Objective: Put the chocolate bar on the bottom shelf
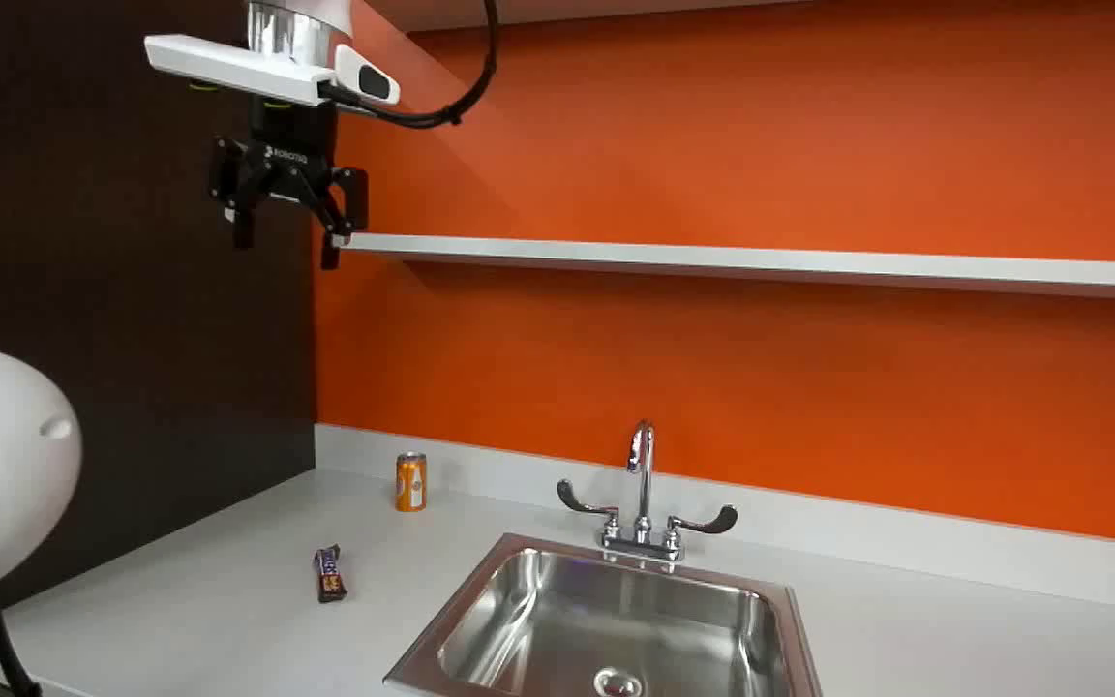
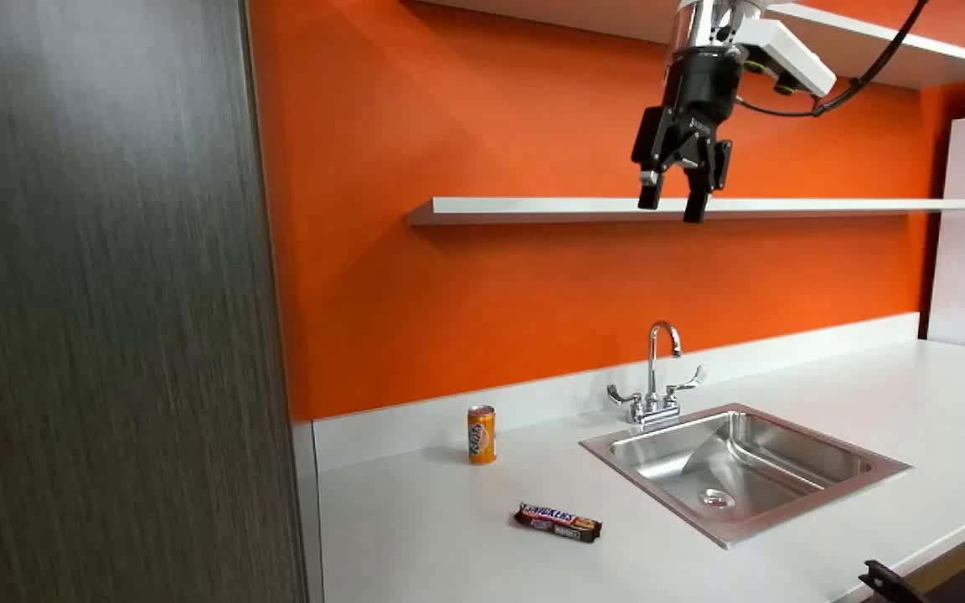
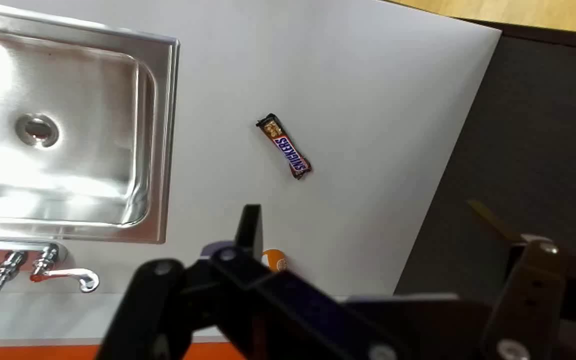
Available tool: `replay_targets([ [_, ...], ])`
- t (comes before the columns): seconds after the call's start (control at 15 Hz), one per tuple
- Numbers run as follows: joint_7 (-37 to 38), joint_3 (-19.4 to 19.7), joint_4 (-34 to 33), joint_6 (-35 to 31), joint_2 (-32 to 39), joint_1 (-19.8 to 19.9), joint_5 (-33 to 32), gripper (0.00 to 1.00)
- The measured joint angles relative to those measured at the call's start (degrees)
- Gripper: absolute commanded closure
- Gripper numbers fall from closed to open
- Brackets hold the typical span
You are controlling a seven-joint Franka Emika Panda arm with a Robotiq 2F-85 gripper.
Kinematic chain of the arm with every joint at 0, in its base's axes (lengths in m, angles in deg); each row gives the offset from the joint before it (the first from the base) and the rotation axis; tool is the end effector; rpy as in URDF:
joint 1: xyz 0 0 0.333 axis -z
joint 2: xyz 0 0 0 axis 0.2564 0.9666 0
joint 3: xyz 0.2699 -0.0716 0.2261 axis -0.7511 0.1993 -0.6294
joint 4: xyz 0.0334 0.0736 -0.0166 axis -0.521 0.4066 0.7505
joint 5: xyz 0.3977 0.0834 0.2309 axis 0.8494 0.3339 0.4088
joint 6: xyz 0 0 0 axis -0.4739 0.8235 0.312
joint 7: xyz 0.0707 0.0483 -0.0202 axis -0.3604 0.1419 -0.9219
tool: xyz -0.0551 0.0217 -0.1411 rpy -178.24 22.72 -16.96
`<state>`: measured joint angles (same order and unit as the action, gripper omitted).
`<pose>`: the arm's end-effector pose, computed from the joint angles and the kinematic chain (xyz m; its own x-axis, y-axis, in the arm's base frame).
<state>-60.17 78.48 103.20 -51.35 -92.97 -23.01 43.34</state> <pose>0.3894 0.0471 0.5550 0.9593 0.2436 0.1426 0.2648 -0.9517 -0.1557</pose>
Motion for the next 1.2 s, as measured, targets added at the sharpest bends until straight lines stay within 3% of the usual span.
replay_targets([
  [0.87,0.0,-0.2,0.3,-0.4,0.2,0.0,-0.1,0.0],
  [1.2,0.1,-3.5,4.2,-6.9,3.5,0.0,-0.1,0.0],
])
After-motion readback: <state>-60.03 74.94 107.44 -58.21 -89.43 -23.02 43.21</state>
